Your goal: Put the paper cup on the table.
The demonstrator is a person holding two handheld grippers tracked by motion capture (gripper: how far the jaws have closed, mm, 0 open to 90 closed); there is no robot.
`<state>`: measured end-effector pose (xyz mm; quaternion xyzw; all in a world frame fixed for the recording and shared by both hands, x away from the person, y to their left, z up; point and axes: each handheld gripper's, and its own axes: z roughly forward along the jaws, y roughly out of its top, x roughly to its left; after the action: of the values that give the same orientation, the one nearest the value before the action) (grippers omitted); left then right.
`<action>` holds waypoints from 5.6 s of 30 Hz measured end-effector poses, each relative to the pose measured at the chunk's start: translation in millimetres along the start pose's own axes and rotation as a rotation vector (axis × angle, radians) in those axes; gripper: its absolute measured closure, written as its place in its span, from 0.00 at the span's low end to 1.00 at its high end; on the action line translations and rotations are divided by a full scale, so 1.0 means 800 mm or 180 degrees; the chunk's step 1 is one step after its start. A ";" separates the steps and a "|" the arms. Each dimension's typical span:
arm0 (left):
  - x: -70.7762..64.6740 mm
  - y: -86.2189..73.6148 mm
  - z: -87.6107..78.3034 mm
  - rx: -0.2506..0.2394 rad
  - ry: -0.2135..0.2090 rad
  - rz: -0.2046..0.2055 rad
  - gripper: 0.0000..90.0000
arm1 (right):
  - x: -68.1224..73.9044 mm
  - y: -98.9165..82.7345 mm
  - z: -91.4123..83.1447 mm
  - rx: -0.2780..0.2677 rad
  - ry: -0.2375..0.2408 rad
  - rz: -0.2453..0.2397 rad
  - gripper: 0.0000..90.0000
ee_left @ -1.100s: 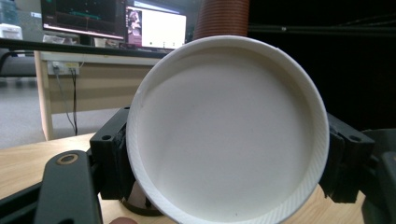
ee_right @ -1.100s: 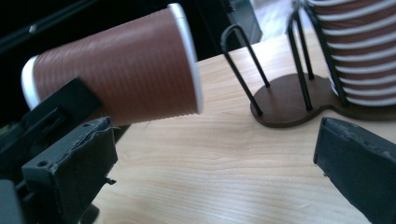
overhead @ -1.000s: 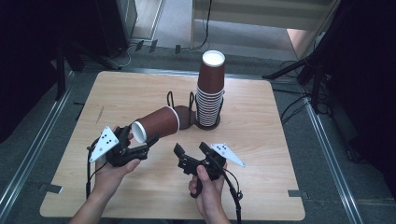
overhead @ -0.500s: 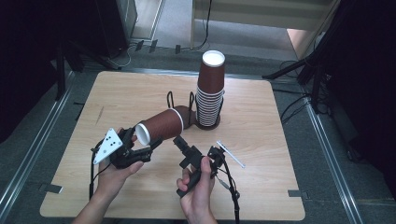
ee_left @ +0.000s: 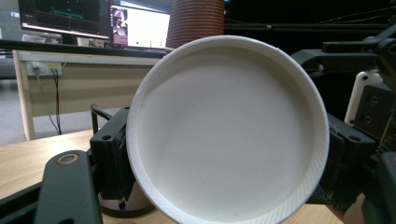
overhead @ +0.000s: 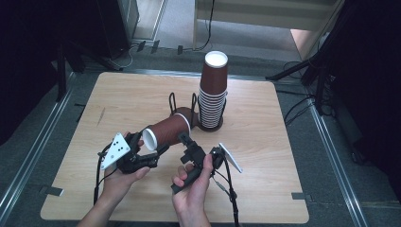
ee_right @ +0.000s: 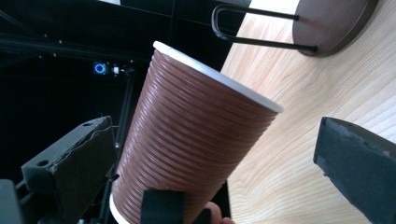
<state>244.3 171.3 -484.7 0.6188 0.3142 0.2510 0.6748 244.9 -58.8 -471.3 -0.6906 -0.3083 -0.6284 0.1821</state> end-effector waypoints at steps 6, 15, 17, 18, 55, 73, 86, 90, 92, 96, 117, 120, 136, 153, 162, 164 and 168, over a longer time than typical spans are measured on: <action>-0.004 -0.002 0.002 0.0009 -0.0025 0.0034 0.25 | -0.001 0.002 0.003 0.0000 0.0059 0.0273 0.00; -0.010 -0.004 0.004 0.0001 -0.0057 0.0117 0.25 | 0.000 -0.001 0.008 -0.0029 0.0021 0.0478 0.00; -0.011 -0.004 0.004 0.0001 -0.0069 0.0108 0.25 | 0.000 0.000 0.010 -0.0031 0.0054 0.0524 0.00; -0.011 -0.005 0.004 -0.0002 -0.0072 0.0107 0.25 | 0.001 0.001 0.011 -0.0031 0.0062 0.0552 0.00; -0.017 -0.005 0.006 0.0023 -0.0224 0.0203 0.25 | -0.011 0.014 0.044 0.0252 0.0179 0.0902 0.00; -0.018 0.000 -0.002 0.0026 -0.0112 0.0082 0.08 | -0.011 0.016 0.043 0.0306 0.0351 0.0898 0.11; -0.017 0.003 -0.008 0.0112 0.0018 -0.0054 0.00 | -0.007 0.029 0.036 0.0130 0.0424 0.0694 0.11; -0.017 0.002 -0.009 0.0148 0.0043 -0.0101 0.00 | -0.004 0.032 0.033 0.0063 0.0404 0.0610 0.12; -0.016 0.002 -0.009 0.0178 0.0072 -0.0141 0.00 | -0.004 0.034 0.032 0.0060 0.0378 0.0539 0.12; -0.014 -0.001 -0.009 0.0211 0.0157 -0.0187 0.00 | 0.001 0.036 0.030 -0.0017 0.0342 0.0348 0.12; -0.003 -0.013 -0.014 0.0350 0.0237 -0.0256 0.00 | 0.014 0.065 0.017 -0.0354 0.0225 -0.0233 0.12; 0.000 -0.015 -0.016 0.0372 0.0262 -0.0255 0.00 | 0.014 0.069 0.015 -0.0408 0.0204 -0.0309 0.12; 0.030 -0.031 -0.030 0.0453 0.0524 -0.0329 0.00 | 0.014 0.083 0.005 -0.0628 -0.0041 -0.0855 0.13; 0.062 -0.048 -0.054 0.0601 0.0853 -0.0300 0.00 | 0.012 0.094 -0.002 -0.0777 -0.0316 -0.1612 0.13; 0.071 -0.053 -0.069 0.0619 0.0977 -0.0346 0.00 | 0.004 0.108 -0.007 -0.0835 -0.0512 -0.1938 0.13; 0.073 -0.053 -0.072 0.0625 0.0993 -0.0335 0.00 | 0.002 0.112 -0.009 -0.0854 -0.0550 -0.2000 0.13; 0.077 -0.055 -0.080 0.0607 0.1046 -0.0367 0.00 | -0.002 0.118 -0.011 -0.0903 -0.0628 -0.2119 0.13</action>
<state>236.9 254.6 -537.5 0.6116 0.4774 0.2787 0.5660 299.7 -134.7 -458.5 -0.6281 -0.4420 -0.6201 -0.1601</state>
